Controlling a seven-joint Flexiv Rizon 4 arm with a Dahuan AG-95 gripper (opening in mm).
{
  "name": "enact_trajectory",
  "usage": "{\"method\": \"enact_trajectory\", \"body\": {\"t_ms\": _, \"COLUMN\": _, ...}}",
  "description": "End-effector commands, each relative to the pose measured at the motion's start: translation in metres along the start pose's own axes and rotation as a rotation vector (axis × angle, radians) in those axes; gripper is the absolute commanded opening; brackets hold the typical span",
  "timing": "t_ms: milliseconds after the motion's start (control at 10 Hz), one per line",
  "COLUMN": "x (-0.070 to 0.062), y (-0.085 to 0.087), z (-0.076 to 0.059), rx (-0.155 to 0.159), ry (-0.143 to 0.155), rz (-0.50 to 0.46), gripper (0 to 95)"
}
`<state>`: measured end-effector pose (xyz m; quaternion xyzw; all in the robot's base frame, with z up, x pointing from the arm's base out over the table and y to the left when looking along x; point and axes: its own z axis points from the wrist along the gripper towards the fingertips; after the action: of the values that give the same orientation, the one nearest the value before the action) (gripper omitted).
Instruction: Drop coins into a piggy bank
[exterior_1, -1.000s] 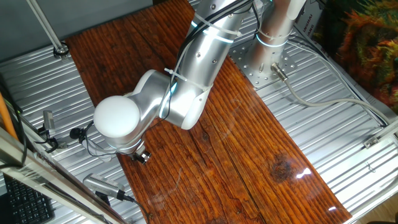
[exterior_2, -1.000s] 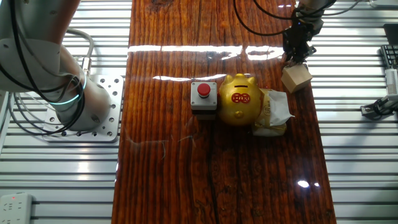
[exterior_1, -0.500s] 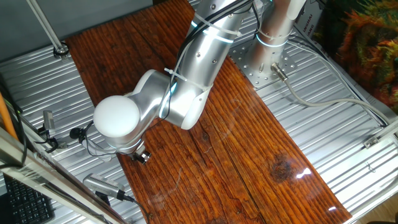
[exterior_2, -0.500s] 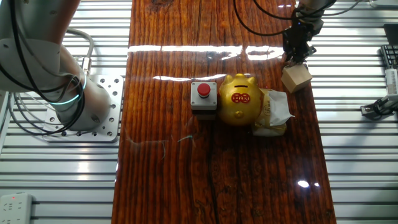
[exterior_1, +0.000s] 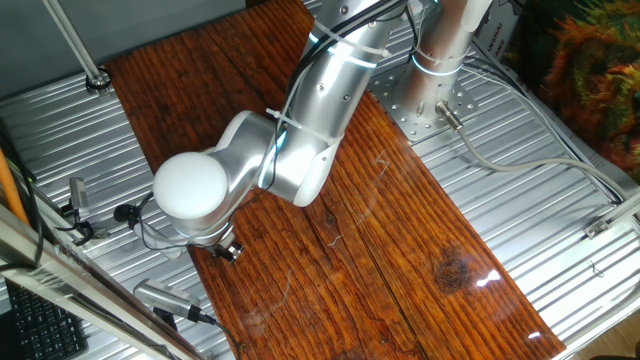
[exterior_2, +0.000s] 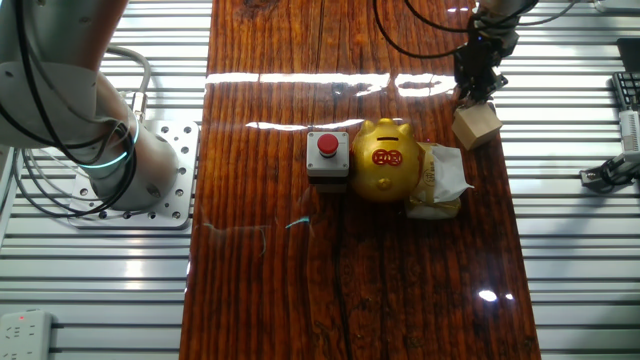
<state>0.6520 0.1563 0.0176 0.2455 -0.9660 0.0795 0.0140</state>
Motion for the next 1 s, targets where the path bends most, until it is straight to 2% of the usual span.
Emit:
{"method": "enact_trajectory", "body": {"t_ms": 100, "x": -0.0015, "y": 0.0004, "z": 0.0004, "rx": 0.015, "ry": 0.014, "rz": 0.003, "gripper": 19.0}}
{"method": "enact_trajectory", "body": {"t_ms": 1000, "x": -0.0020, "y": 0.0009, "z": -0.0008, "rx": 0.020, "ry": 0.024, "rz": 0.010, "gripper": 19.0}}
